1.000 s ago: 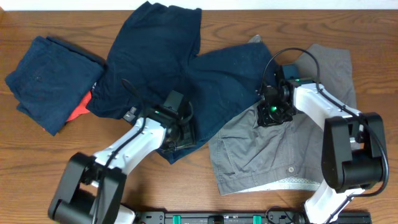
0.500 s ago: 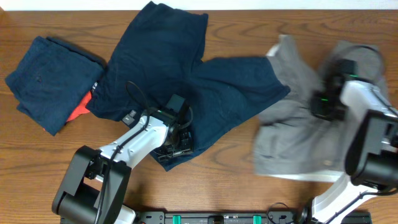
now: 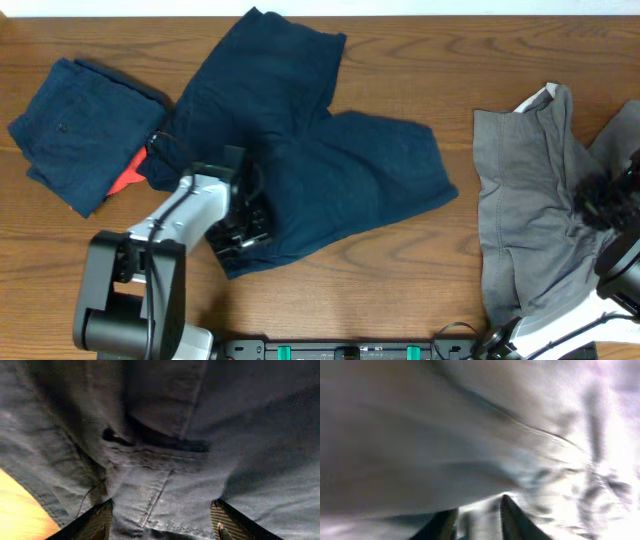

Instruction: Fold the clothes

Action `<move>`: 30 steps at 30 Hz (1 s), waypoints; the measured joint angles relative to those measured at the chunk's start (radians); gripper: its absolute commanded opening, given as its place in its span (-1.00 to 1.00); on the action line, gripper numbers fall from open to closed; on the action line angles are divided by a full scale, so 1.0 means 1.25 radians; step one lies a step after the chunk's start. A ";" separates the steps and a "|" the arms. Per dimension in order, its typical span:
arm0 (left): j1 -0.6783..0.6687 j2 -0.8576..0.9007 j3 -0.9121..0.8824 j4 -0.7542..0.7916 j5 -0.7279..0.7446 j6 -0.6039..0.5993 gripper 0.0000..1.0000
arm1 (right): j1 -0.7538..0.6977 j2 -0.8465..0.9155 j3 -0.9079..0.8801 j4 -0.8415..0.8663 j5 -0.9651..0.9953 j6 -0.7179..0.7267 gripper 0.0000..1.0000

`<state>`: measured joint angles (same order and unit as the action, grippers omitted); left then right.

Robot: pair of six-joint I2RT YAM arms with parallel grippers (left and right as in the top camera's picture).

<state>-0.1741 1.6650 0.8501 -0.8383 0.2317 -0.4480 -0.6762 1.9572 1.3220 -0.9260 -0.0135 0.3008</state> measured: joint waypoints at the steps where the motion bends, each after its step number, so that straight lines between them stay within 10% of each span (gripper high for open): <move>1: 0.020 0.000 0.006 -0.011 -0.003 0.011 0.29 | 0.007 -0.016 0.006 0.000 -0.025 -0.015 -0.17; 5: 0.085 -0.003 0.056 -0.068 -0.018 0.037 0.41 | 0.068 -0.121 0.012 -0.020 -0.124 -0.073 0.16; 12: 0.131 -0.128 0.112 -0.138 -0.027 0.023 0.78 | 0.222 -0.233 0.033 -0.098 -0.238 -0.119 0.15; 30: 0.130 -0.460 -0.197 -0.081 0.006 -0.544 0.99 | 0.574 -0.230 -0.103 0.018 -0.226 -0.031 0.16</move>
<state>-0.0113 1.0901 0.6044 -0.9390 0.2394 -1.1278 0.0410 1.6691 1.1927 -0.9039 -0.2955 0.2615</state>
